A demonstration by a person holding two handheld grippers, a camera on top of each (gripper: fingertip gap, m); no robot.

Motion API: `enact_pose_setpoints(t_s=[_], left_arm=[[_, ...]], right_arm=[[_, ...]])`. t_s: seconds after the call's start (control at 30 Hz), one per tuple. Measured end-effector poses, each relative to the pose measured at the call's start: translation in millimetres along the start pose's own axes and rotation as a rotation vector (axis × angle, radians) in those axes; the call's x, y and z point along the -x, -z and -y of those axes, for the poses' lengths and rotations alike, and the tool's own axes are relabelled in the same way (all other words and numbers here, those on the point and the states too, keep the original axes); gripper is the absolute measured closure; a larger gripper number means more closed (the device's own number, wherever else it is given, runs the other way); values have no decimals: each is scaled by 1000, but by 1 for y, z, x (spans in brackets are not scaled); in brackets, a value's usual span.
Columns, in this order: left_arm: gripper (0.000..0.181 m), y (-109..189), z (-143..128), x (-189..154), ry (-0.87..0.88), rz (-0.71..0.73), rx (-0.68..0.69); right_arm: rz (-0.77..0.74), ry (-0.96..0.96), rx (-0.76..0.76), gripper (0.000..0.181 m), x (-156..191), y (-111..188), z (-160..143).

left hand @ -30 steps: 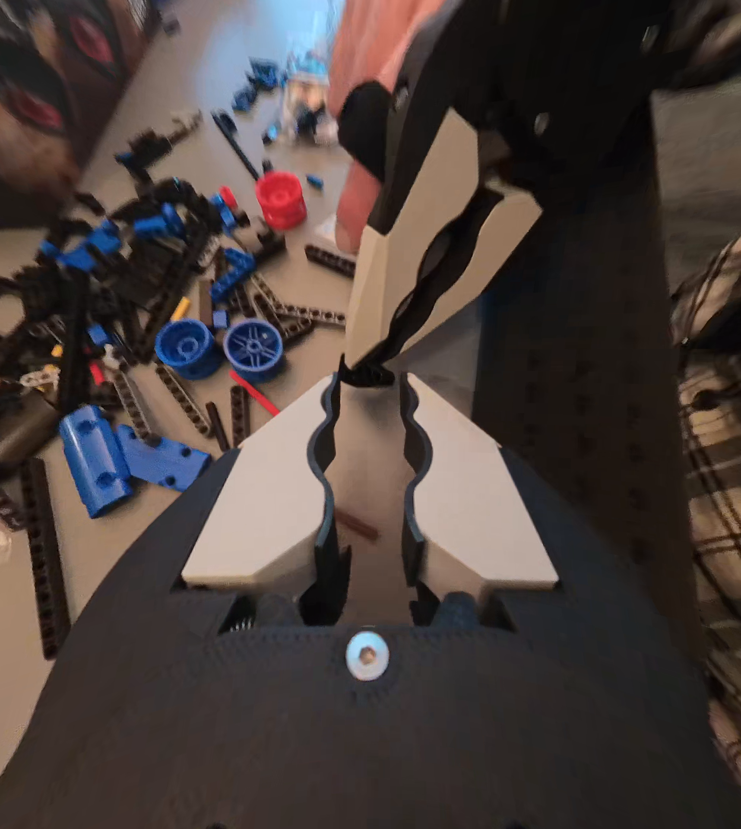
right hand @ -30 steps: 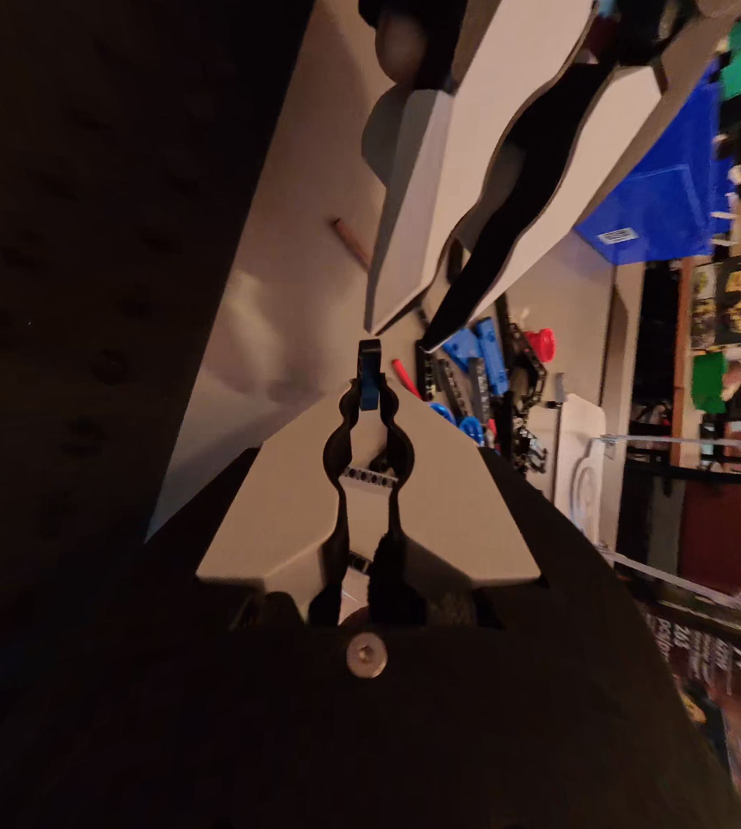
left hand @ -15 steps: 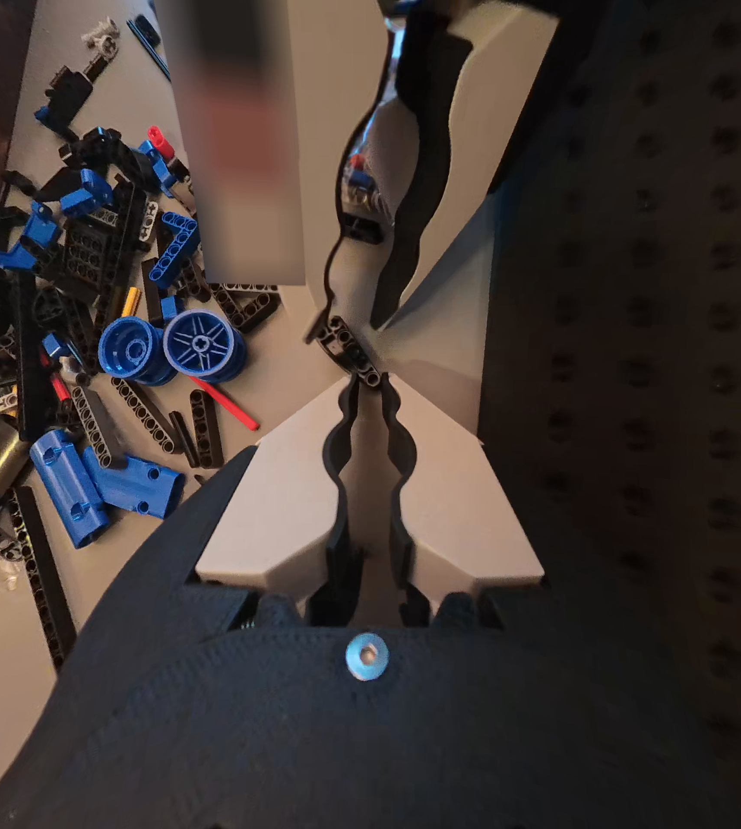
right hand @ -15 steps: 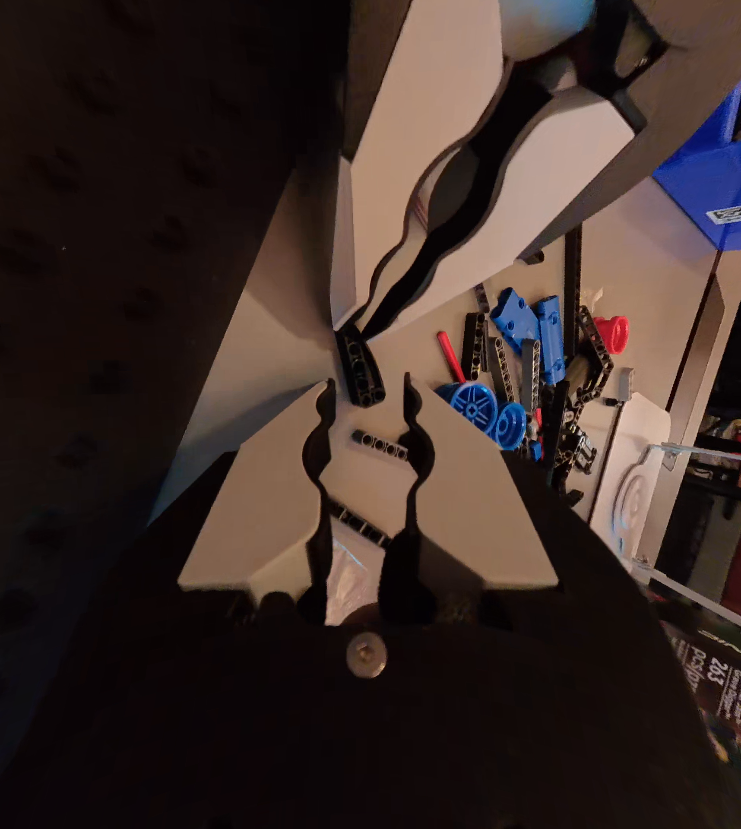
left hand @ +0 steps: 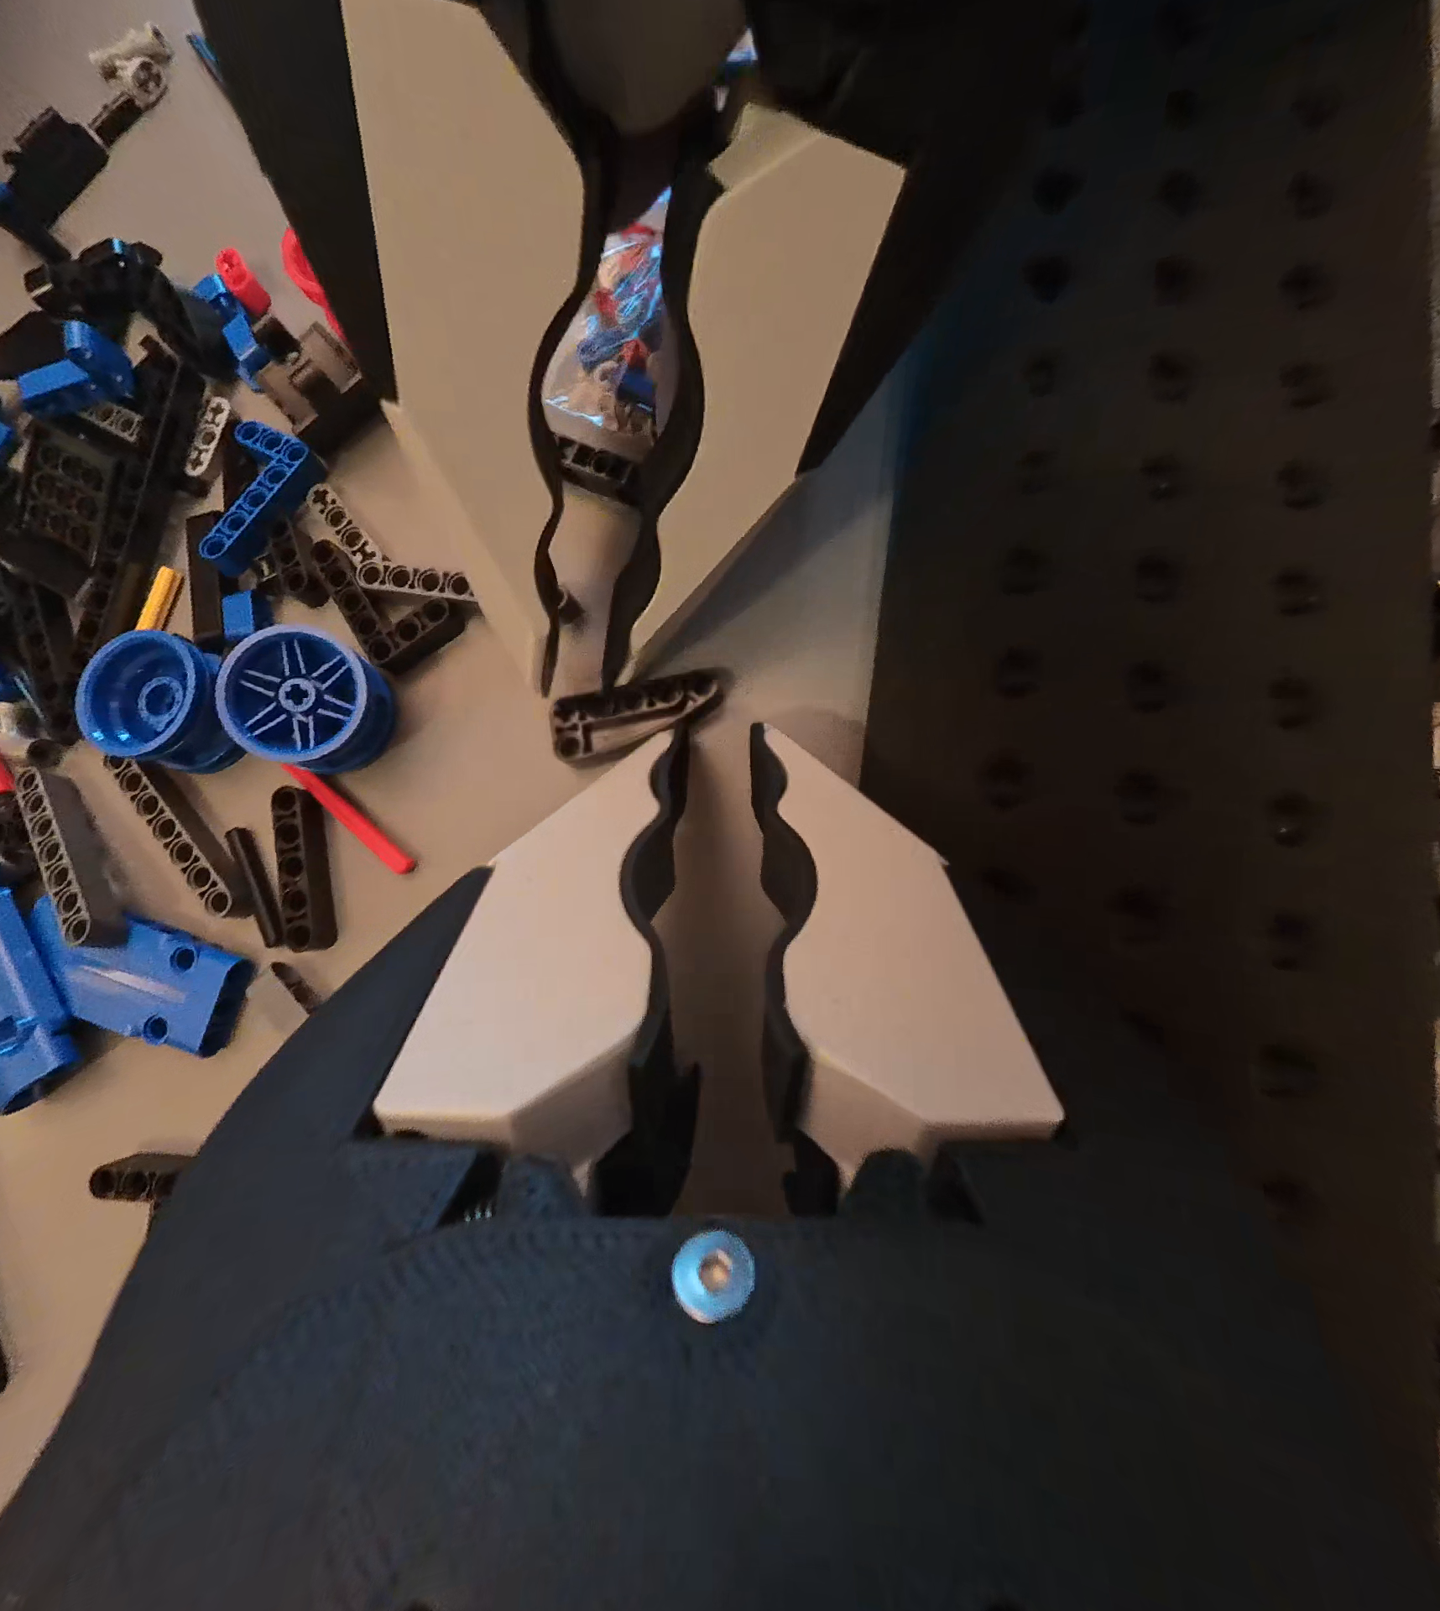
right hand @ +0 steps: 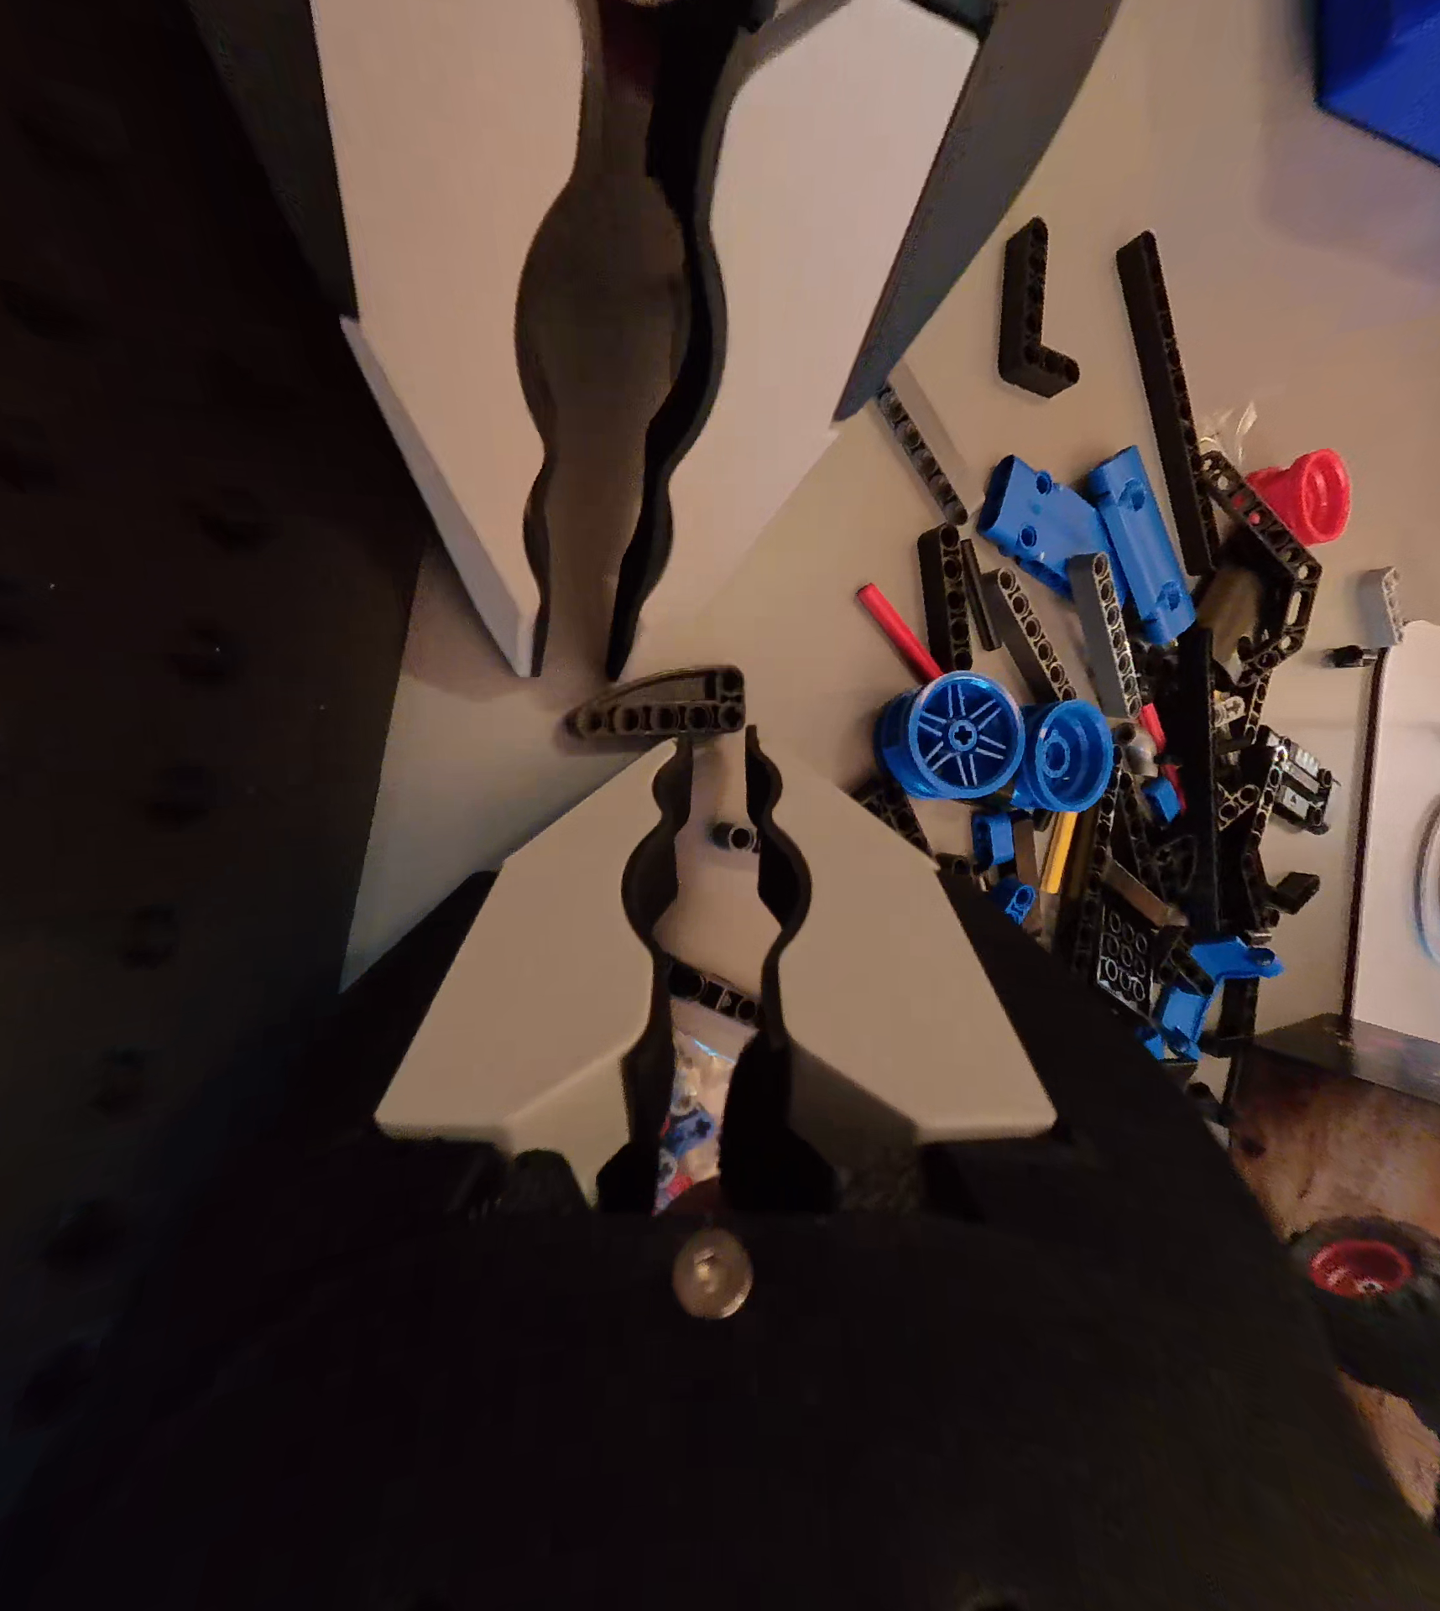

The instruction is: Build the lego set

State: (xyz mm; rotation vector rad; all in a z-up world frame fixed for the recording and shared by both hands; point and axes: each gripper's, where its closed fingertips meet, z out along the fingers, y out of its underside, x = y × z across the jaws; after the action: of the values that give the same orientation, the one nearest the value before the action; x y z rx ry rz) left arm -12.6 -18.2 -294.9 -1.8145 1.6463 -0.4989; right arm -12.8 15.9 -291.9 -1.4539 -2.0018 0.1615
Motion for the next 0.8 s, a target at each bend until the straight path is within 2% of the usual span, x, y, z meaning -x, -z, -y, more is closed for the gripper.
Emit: enact_pose_setpoints(t_s=[0.17,0.3,0.47,0.8], left_arm=[[163,15,-1,18,66,39,-58],[152,24,-12,39,66,120,-24],[149,15,-14,38,30,120,-4],[149,7,0,32,21,88,-38]], right_arm=[[-30,-50,-28,167,-9,12,0],[-72,-127,-52,167,-17,35,-10],[-124,-221,-93,167,-25,64,-22],[-204,-311,-99,167,-30,104,-49]])
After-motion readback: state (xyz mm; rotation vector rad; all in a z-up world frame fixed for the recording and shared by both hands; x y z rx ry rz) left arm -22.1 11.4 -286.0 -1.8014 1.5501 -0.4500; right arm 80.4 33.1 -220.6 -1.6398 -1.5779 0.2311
